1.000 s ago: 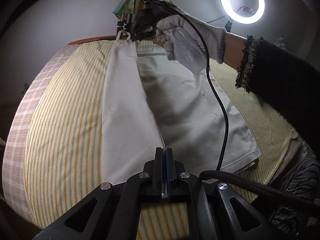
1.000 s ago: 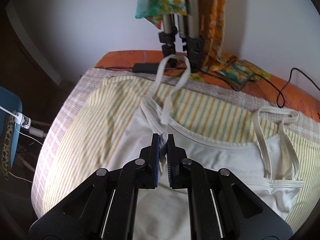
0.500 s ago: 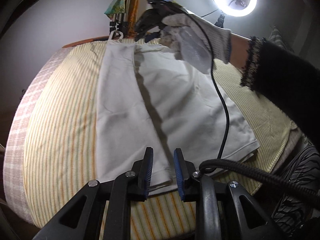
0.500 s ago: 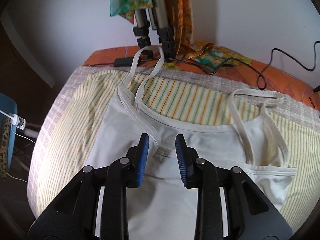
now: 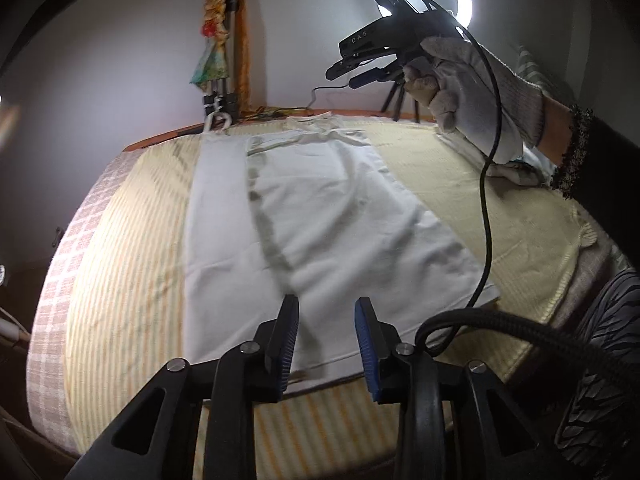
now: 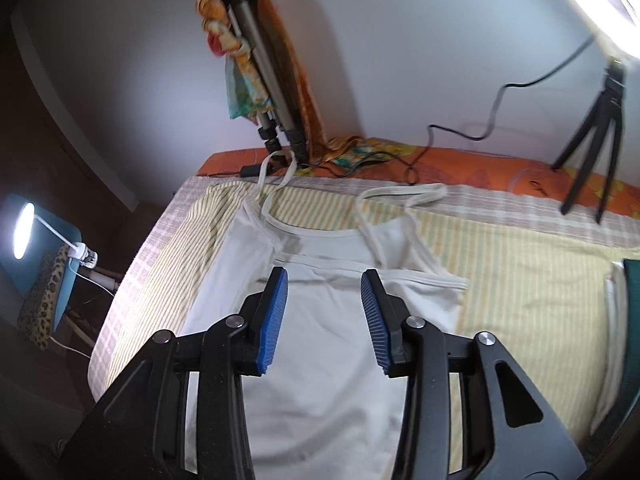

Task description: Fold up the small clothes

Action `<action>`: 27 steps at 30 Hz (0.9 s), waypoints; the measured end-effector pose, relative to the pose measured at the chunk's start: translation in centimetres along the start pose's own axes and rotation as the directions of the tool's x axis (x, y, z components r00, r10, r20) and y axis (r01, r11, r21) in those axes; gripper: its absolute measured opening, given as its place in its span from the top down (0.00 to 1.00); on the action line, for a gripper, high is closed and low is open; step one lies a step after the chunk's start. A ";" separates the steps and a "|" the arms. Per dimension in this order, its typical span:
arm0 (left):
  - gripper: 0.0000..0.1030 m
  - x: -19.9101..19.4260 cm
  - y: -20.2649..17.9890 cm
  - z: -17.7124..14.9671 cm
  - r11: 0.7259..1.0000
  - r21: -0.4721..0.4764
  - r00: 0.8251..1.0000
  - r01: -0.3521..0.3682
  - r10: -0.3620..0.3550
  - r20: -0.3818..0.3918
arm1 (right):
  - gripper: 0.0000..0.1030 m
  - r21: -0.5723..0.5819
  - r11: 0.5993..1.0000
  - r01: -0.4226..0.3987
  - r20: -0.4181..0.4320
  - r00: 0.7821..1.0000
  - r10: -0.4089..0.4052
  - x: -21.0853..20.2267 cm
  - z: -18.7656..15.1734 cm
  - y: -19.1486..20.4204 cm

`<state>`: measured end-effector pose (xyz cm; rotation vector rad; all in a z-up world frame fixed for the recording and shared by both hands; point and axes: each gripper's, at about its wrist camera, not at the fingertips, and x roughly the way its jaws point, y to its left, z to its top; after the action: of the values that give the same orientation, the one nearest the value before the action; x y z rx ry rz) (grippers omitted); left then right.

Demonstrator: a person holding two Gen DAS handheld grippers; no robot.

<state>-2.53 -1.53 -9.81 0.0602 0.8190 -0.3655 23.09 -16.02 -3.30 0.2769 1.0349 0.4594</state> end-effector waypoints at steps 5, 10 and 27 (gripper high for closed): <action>0.63 0.3 -4.0 0.4 0.993 0.052 0.995 0.103 -0.103 0.006 | 0.53 0.013 1.000 0.004 0.014 1.000 -0.004 -2.6 -1.5 -2.7; 0.60 1.9 -8.6 0.9 0.976 0.109 0.982 0.188 -0.185 -0.031 | 0.42 0.030 0.999 -0.020 -0.004 1.000 0.020 -2.9 -3.4 -4.9; 0.62 8.2 -15.8 1.3 0.957 0.236 0.980 0.167 -0.135 -0.145 | 0.42 0.148 0.986 -0.076 -0.092 0.992 0.090 3.0 -4.6 -10.9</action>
<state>-1.91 -19.01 -13.45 0.2572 0.9040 -0.6131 22.92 -23.98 -12.48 0.4308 1.1587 0.4779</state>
